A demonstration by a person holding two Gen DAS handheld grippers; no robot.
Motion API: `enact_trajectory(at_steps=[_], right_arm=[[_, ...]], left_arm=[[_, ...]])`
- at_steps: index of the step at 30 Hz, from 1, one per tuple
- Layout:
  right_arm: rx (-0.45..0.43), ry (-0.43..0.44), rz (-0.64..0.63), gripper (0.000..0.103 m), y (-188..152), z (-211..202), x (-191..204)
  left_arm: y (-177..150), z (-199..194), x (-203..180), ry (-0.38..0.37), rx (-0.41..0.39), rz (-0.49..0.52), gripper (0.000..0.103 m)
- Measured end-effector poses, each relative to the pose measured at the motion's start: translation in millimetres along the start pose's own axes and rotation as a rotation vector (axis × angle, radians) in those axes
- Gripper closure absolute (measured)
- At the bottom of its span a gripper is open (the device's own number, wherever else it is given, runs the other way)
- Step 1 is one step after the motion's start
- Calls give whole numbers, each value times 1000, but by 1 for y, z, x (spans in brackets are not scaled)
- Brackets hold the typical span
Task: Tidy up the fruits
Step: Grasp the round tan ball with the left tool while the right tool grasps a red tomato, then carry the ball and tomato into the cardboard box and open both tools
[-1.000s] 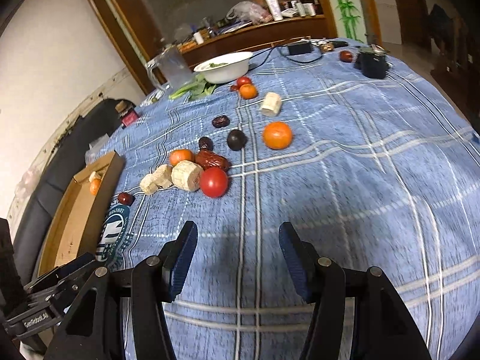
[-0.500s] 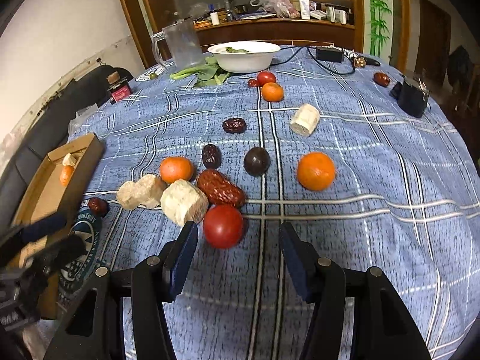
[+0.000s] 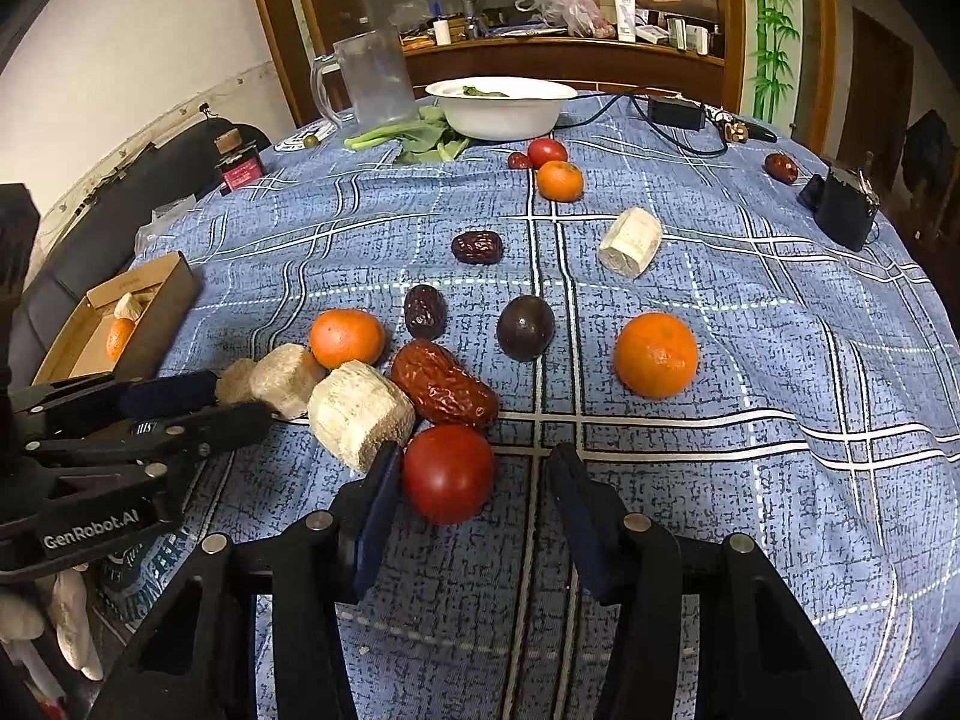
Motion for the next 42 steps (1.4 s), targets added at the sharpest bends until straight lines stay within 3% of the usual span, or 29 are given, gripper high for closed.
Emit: enact_trajectory(at_steps=[5,7,10,15,22,28,36,42], right_arm=[[-6,-4,-1,59,-1,-1,-1],[-7,-9,-3,61,-1,-1,-1],[-11,-9,-4,70,-1,-1,-1],[-18,9,21,72,-1,-3,-4],[-28,32,44,72,0,-5,-6],[-40,48,71,72,0,-8,-10],[-60,-27,80,72,-8,-23,-16],[-73,-35,28,72,-13,-49,8]], left_arm=[[-1,2,-7,56,-15,55,56],[-1,1,-8,56,-20,54,59],[-1,-1,-7,75,-34,60,77],[-2,-6,-10,101,-64,84,77],[-7,-34,-9,27,-114,-22,77],[-30,-80,0,-55,-180,-158,77],[-58,-138,48,3,-263,-238,76],[-73,-162,82,39,-303,-302,76]])
Point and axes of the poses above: each gripper's, at about its wrist camera, not at the fingertips, and z roughly the way its jaws point, x to its left, y to its top, the point moved 6 cm from there along z, roughly the way its jaws point, and after that the axes turned 7 degrees about -x, right-handed, at the moved point
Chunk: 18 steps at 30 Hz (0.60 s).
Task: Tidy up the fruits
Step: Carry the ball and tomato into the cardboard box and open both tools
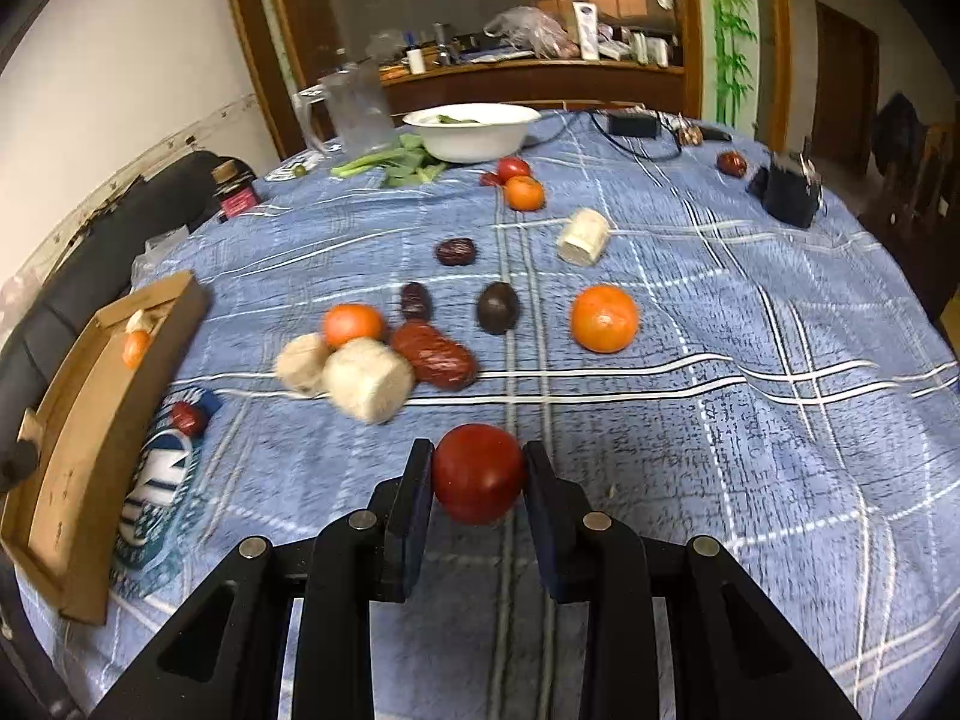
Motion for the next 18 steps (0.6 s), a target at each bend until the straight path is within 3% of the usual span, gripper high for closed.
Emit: enact_trajectory(at_steps=[8,14,18], right_arm=[[-66,127,-144,71,28,-38,77],[-18,293,-206,71,36,-22,149],[31,372,-225,71,35,1,193]], left_arm=[[3,-8,40,71,-24,-32,76],[27,-2,70,131,-20,4,76],[41,18,93,163,25,7,76]])
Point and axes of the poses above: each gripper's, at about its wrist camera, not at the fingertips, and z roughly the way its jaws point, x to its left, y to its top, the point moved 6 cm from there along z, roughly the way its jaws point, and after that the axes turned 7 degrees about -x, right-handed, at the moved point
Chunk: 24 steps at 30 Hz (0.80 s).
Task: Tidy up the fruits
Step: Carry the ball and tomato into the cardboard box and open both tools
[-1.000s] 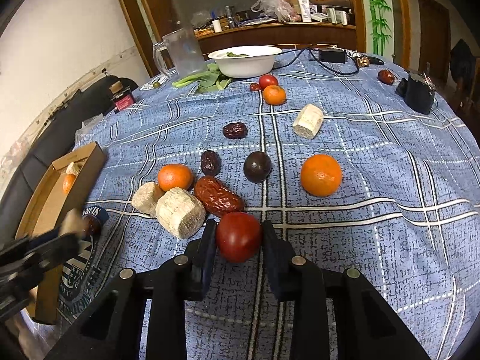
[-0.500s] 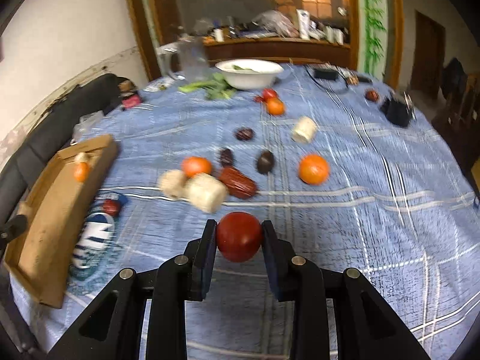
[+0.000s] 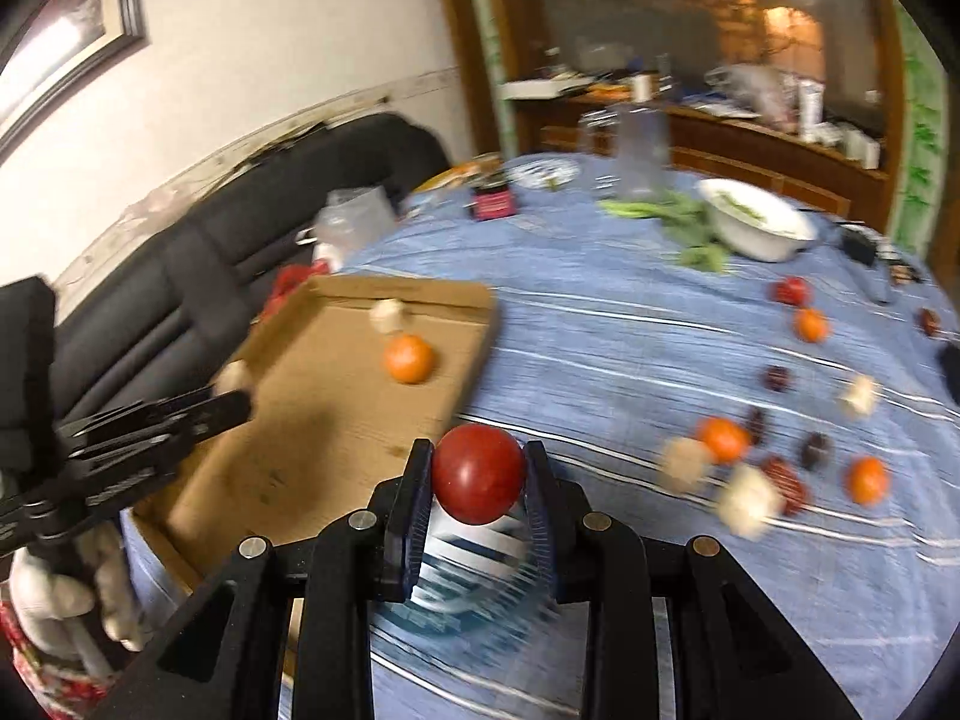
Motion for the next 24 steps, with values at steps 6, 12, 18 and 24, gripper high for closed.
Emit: enact_trajectory(at_steps=[6,12,18,24], right_arm=[[75,27,-95,71,0,56,39],[132,32,-139,70,-4,91,53],[159,15,-141,70,-6,110,50],[133,5,-104,66,-1,110,43]], left_arm=[[-2,52,18,-1,152,-52,76],[-3,70,21,23,213,-66,76],[-5,75,32,15,238,-128,66],[-4,73,37,0,228,-167,48]])
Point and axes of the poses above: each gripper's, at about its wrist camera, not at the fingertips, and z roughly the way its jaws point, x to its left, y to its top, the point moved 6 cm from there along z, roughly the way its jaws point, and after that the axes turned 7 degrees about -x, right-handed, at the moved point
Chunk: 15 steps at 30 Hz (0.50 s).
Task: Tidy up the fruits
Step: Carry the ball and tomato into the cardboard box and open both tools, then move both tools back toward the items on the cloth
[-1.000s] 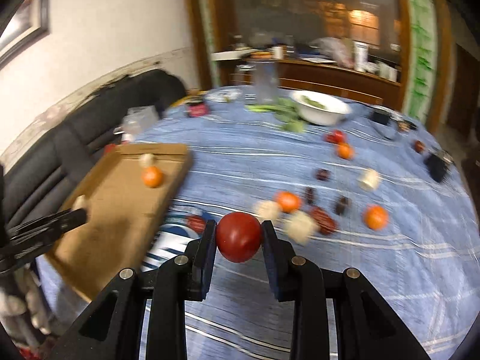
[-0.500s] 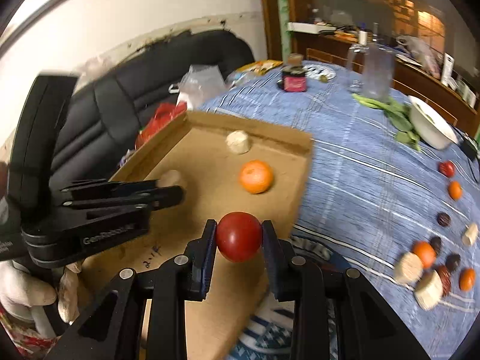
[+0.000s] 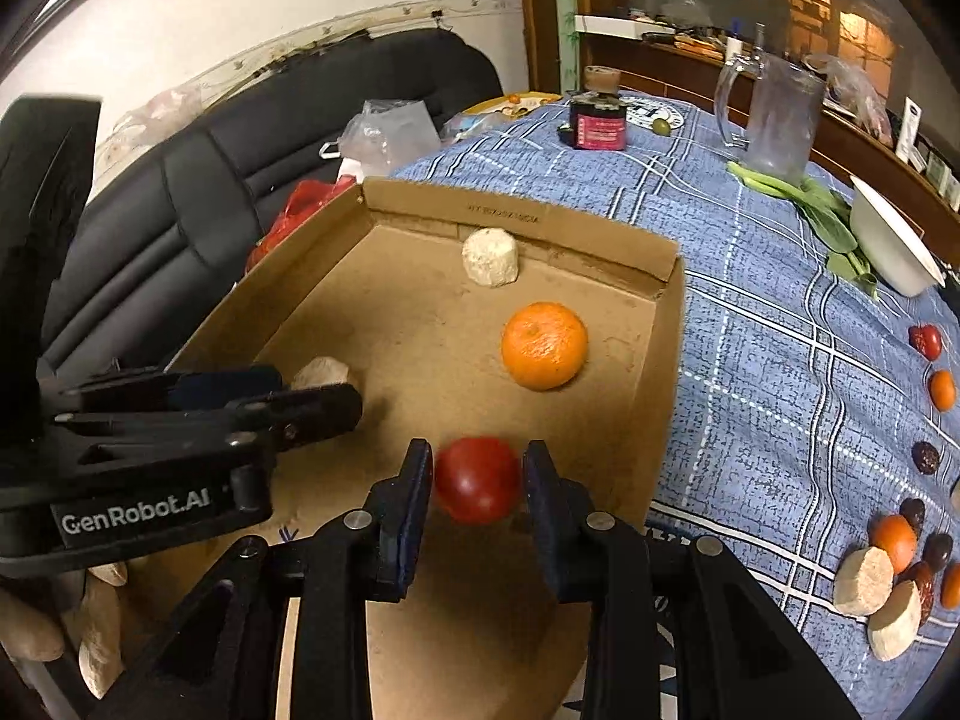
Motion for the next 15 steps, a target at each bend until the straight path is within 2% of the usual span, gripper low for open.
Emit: enact_trajectory(at_steps=[5,9,15], right_arm=[[-73,16,38,65,8,-33,-9],[-139,11,100,56,4,-68,-27],[-208,-21,278,53,-30,-116,-81]], left_arm=[[2,-16,0,-19,-56,-18,48],[2,-39,-5,-24,-116,-12,43],[-14,-54,-28,-29,-150,48,35]])
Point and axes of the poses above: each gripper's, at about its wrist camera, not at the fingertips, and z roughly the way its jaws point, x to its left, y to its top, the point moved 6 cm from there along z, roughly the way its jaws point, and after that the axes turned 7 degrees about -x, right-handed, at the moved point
